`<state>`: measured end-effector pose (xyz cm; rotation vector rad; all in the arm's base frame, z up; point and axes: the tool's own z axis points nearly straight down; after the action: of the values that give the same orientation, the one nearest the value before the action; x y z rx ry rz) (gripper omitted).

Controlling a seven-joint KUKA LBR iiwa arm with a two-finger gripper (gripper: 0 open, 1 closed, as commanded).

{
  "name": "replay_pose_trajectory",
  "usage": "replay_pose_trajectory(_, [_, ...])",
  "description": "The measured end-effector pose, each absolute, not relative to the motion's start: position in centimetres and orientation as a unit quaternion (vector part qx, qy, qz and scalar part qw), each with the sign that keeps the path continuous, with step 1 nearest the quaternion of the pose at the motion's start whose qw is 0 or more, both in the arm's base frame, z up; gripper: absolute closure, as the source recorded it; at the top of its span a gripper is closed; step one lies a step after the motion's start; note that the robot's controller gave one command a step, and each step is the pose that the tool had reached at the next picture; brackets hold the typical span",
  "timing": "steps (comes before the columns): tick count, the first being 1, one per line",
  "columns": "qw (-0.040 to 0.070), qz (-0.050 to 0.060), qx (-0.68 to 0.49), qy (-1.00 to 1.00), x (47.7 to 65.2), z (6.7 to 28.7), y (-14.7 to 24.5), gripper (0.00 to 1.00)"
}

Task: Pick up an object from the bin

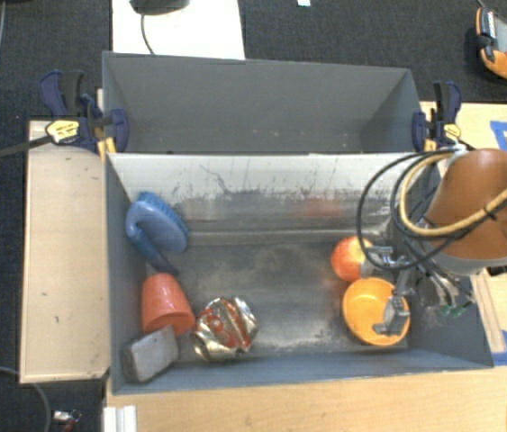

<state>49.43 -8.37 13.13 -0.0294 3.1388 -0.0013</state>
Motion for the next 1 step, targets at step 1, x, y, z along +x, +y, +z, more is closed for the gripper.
replay_pose_trajectory(1, [0.001,0.0,-0.01,1.0,49.44,13.12,-8.37,0.0])
